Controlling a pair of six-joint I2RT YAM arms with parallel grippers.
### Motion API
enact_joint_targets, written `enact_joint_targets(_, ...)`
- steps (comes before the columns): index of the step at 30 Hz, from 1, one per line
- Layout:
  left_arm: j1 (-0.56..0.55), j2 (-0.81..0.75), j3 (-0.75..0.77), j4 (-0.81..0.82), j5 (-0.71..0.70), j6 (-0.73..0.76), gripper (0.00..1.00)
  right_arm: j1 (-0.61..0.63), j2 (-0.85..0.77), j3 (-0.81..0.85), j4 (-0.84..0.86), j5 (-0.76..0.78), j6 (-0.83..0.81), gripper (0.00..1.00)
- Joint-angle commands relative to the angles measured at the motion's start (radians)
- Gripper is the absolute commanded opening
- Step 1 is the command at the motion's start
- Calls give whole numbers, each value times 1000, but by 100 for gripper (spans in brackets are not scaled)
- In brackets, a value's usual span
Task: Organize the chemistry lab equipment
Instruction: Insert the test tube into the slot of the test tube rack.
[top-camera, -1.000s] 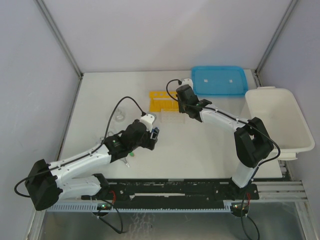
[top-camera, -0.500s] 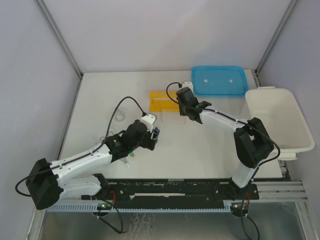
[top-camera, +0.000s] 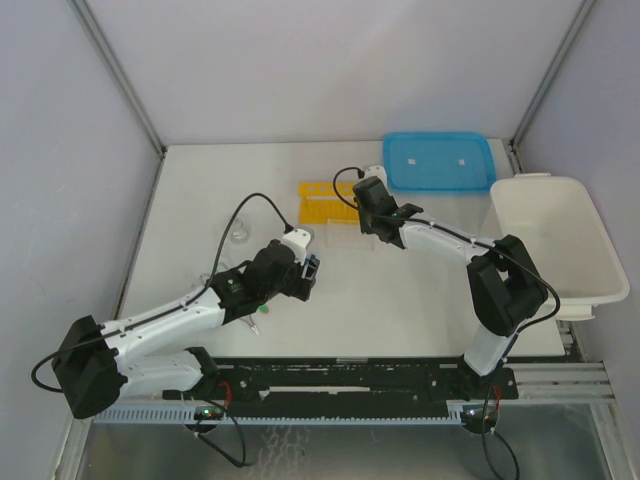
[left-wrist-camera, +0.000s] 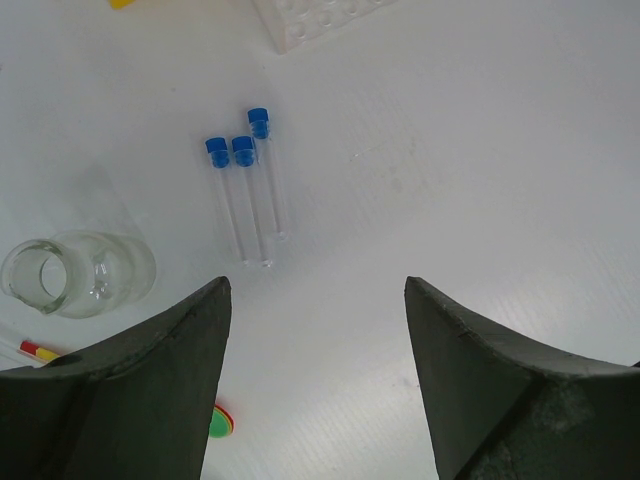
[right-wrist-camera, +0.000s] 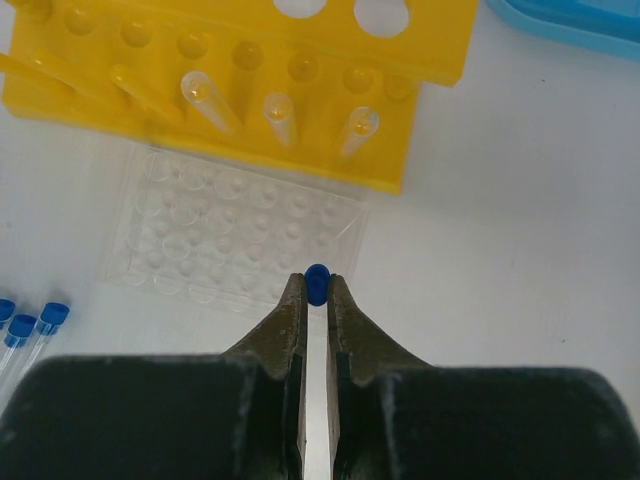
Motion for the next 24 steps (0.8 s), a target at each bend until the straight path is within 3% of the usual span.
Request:
enact_joint_targets(1,6,-4,13,41,13,-10,75,-4,6,4,37,-6,15,0)
enact_joint_targets(11,6,-10,8,42,12,-10,75,-10,35,4,54,-23,15,1)
enact_joint_targets(17,6,-9,5,45,13,-12,75,-5,-3,4,29,-1,25,21)
enact_joint_targets(24,6,-2,-6,52,21,-17,75,39,-132,4,-29,48,28,28)
